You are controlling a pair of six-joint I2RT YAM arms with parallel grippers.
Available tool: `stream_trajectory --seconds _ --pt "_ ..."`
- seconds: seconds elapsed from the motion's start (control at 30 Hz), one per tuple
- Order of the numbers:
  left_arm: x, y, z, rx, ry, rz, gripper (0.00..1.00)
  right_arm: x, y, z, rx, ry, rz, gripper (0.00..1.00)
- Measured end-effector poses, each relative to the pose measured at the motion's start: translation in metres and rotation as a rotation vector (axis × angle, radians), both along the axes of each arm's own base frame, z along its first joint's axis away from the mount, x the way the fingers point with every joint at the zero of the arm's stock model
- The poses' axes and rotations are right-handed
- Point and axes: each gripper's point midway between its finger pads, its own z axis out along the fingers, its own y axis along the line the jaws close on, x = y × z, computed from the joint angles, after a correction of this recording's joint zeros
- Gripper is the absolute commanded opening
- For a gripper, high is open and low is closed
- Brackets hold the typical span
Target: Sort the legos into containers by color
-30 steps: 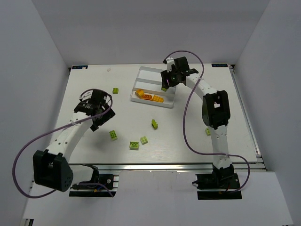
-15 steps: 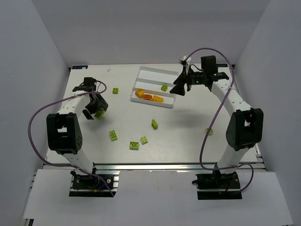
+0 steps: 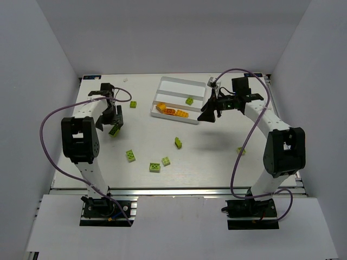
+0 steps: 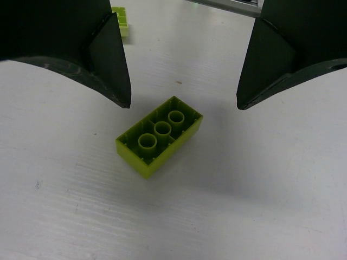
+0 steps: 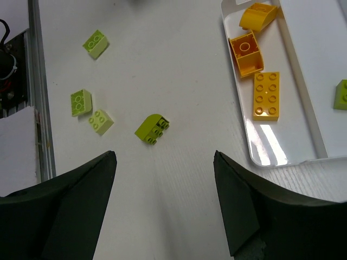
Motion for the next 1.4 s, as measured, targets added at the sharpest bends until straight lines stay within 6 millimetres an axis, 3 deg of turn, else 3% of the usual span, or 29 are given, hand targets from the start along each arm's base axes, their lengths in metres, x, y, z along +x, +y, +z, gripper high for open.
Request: stream_trajectory --seconds 0.3,0.53,0.67,0.87,1.03,1.1,1.2,1.3,1.37,1.4 --pt "0.004 -0.002 -0.008 0.012 0.015 -0.088 0.7 0.001 -0.004 0.004 0.012 0.004 -0.011 0.76" --pt "0.001 -0.003 -0.026 0.002 0.051 -0.106 0.66 -0.002 -0.005 0.006 0.013 0.011 -0.01 0.76" --pt "0.002 -0.003 -0.028 0.001 0.05 -0.113 0.5 -0.005 -0.005 0.008 0.011 0.015 -0.009 0.75" --pt "0.004 -0.004 -0.029 -0.005 0.045 -0.122 0.37 -0.008 -0.006 0.016 0.015 0.001 -0.009 0.74" --pt "0.006 -0.01 -0.029 -0.038 0.034 -0.108 0.14 -0.011 -0.007 0.019 0.014 0.003 -0.009 0.72" --pt "0.007 -0.017 -0.028 -0.075 0.024 -0.096 0.1 -0.013 -0.007 0.02 0.013 0.005 -0.008 0.69" --pt "0.009 -0.039 -0.019 -0.17 -0.01 -0.064 0.09 -0.014 -0.007 0.022 0.013 -0.001 -0.005 0.58" --pt "0.016 -0.064 0.005 -0.269 -0.089 -0.038 0.09 -0.018 -0.006 0.024 0.015 -0.003 0.007 0.3" --pt "0.023 -0.083 0.03 -0.344 -0.169 -0.028 0.08 -0.021 -0.004 0.024 0.011 -0.002 0.023 0.05" --pt "0.027 -0.092 0.043 -0.381 -0.208 -0.025 0.08 -0.023 -0.003 0.026 0.009 0.003 0.031 0.0"
